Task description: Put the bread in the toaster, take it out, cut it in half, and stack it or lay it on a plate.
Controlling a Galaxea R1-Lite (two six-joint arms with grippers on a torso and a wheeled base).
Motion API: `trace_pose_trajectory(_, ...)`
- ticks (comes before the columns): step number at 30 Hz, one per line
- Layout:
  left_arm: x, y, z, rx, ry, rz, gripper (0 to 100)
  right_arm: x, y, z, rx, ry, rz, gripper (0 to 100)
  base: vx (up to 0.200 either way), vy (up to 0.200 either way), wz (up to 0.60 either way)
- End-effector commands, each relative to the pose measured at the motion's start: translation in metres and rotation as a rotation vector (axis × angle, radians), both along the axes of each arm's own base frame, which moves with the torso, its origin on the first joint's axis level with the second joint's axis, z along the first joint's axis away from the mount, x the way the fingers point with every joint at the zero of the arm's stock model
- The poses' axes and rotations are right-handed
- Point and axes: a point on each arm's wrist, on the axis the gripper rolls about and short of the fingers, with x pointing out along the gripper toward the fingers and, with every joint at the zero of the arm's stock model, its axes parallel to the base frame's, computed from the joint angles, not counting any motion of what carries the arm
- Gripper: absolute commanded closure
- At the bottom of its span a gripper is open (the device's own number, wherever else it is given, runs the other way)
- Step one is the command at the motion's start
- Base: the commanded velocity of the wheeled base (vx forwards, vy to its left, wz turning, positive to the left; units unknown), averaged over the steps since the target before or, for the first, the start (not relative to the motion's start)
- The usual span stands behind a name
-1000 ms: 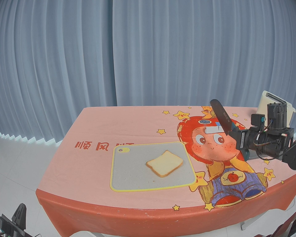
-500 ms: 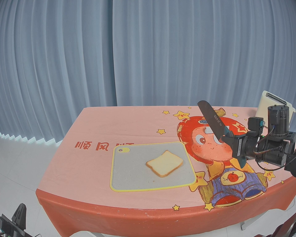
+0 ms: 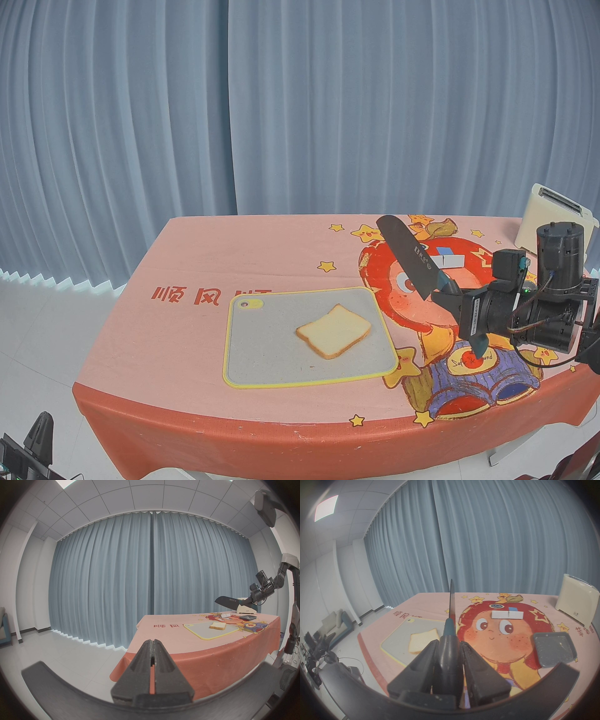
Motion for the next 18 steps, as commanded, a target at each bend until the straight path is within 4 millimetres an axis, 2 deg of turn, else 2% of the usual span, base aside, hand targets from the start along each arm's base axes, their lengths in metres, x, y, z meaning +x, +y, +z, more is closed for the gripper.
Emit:
trace_pose_trajectory(1,0.000,0.000,-0.005,0.000,0.000,0.000,100,-0.005,0.005,0.001,0.011,0.004,0.037,100,0.000,0.000,0.00)
trace_pose_trajectory(18,0.000,0.000,-0.005,0.000,0.000,0.000,100,-0.016,0.013,0.000,0.045,0.027,0.112,100,0.000,0.000,0.00)
